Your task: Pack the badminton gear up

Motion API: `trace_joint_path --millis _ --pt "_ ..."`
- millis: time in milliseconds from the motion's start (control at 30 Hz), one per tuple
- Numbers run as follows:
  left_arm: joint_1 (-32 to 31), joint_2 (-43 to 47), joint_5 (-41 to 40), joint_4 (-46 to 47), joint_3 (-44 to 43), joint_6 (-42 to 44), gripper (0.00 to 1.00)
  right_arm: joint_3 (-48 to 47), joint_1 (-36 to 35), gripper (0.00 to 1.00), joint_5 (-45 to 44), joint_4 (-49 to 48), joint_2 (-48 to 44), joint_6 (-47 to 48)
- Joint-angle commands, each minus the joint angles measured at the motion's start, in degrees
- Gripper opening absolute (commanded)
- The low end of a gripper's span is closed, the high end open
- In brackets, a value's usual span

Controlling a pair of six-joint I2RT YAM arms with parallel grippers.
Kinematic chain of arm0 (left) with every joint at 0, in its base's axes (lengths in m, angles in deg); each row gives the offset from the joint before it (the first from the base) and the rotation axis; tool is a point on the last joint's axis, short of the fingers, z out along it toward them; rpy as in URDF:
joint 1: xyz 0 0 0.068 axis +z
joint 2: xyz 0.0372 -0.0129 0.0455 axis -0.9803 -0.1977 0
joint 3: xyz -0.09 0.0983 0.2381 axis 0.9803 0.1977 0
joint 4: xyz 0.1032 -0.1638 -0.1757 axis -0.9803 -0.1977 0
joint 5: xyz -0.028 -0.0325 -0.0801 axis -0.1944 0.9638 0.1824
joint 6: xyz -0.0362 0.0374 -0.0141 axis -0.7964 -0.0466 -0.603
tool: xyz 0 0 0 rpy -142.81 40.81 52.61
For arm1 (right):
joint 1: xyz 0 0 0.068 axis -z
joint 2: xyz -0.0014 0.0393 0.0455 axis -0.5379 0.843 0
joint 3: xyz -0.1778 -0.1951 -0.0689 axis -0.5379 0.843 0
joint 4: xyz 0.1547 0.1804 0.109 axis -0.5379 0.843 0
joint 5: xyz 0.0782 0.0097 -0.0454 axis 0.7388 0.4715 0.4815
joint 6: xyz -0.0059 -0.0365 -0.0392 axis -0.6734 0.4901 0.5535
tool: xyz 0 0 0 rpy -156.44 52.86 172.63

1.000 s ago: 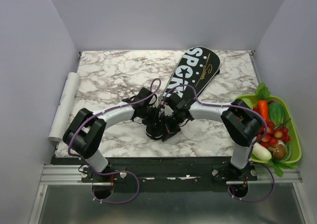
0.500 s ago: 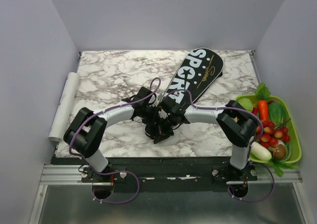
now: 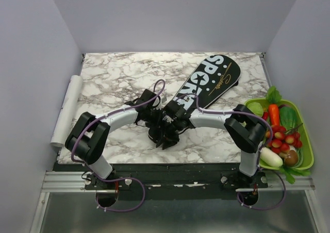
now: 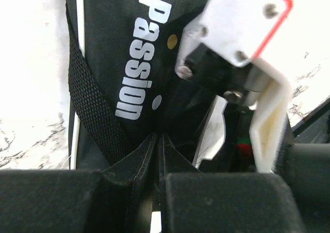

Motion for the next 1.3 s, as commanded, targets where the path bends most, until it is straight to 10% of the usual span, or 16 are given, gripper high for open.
trace_joint_path --millis 0,367,933,1267 --pt "-1.97 -0.90 -2.44 2.57 1.19 0.63 0.17 -7.18 -2.53 0.51 -1.01 1.09 -4.00 6.56" --pt "-1.00 7.88 -3.94 4.85 2.16 1.77 0.23 -2.54 7.30 0.65 -9.70 11.83 -17.18 17.29" --pt "-1.00 40.66 -19.92 -10.00 3.38 -6.92 0.40 9.42 16.02 0.69 -15.60 -3.11 -14.20 12.54" --pt "-1.00 51.66 -25.99 -11.15 10.06 -12.64 0.58 11.80 16.19 0.69 -15.96 -8.13 -24.46 25.17"
